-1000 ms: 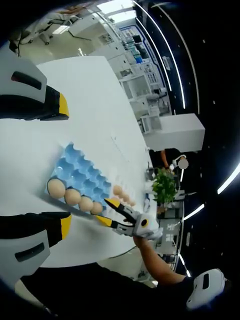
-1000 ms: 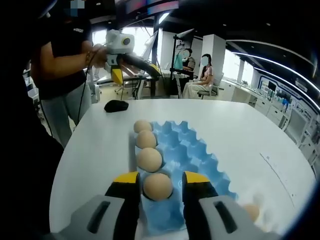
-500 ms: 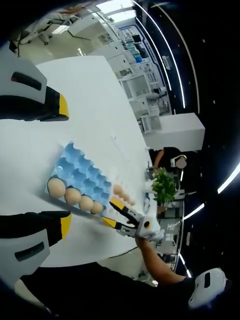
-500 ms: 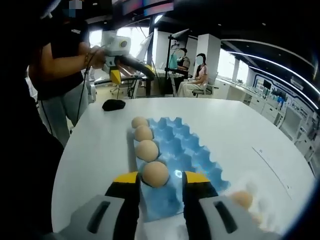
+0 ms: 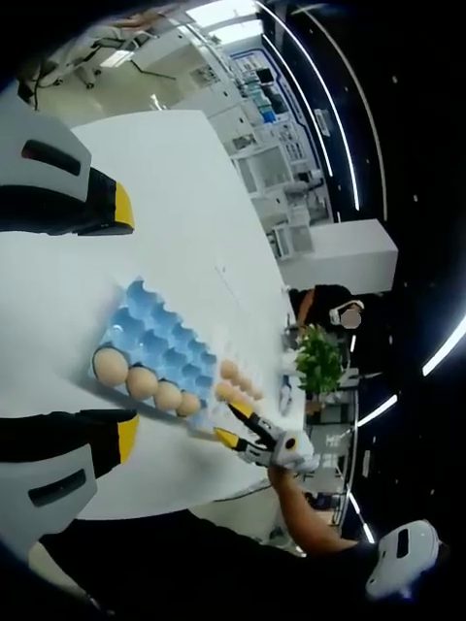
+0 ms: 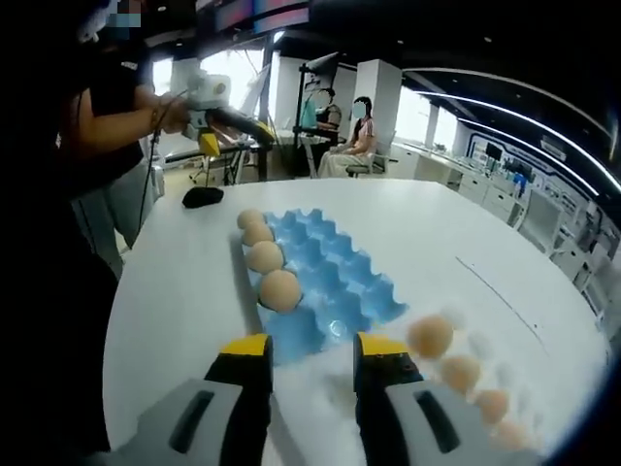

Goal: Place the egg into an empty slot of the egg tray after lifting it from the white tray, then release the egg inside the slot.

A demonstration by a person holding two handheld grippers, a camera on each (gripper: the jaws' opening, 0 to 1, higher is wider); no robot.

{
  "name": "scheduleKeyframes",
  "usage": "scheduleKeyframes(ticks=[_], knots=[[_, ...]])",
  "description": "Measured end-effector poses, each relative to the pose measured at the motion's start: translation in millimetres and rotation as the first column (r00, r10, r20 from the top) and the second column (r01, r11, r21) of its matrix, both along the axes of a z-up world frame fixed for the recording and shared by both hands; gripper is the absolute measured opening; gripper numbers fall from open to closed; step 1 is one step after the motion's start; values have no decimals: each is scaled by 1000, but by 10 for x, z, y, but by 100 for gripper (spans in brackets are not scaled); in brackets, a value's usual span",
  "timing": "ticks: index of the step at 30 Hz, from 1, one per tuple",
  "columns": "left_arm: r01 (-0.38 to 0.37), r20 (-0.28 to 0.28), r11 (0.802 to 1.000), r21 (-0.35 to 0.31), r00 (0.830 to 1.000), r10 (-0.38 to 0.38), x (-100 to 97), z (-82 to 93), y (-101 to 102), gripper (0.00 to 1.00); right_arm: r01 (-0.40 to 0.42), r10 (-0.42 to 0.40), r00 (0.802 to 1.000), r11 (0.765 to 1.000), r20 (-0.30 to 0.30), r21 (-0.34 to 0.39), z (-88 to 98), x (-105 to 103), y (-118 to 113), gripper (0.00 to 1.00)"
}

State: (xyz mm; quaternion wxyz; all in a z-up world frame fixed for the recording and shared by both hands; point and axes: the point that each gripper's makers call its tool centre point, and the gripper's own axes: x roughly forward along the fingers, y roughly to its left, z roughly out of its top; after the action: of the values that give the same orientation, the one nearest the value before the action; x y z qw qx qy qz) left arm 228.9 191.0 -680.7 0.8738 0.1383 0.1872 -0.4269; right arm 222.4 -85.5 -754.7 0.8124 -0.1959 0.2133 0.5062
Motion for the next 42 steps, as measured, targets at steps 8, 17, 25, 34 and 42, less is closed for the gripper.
scheduleKeyframes(ticks=[8, 17, 25, 34, 42], knots=[[2, 3, 1000, 0, 1000, -2, 8, 13, -9, 73, 74, -74, 997, 997, -4, -19, -7, 2, -330, 33], [0, 1, 1000, -4, 1000, 0, -3, 12, -9, 73, 121, -121, 993, 992, 5, -24, 8, 5, -494, 32], [-9, -2, 1000, -6, 1000, 9, -10, 2, -9, 73, 156, -156, 988, 988, 5, -19, 31, 15, -623, 32], [-8, -1, 1000, -5, 1000, 8, -12, 9, -18, 73, 191, -190, 982, 981, 11, -40, 23, 4, -797, 32], [-4, 7, 1000, -8, 1000, 4, -6, 31, -25, 73, 222, -222, 975, 974, 5, -53, -9, -10, -944, 32]])
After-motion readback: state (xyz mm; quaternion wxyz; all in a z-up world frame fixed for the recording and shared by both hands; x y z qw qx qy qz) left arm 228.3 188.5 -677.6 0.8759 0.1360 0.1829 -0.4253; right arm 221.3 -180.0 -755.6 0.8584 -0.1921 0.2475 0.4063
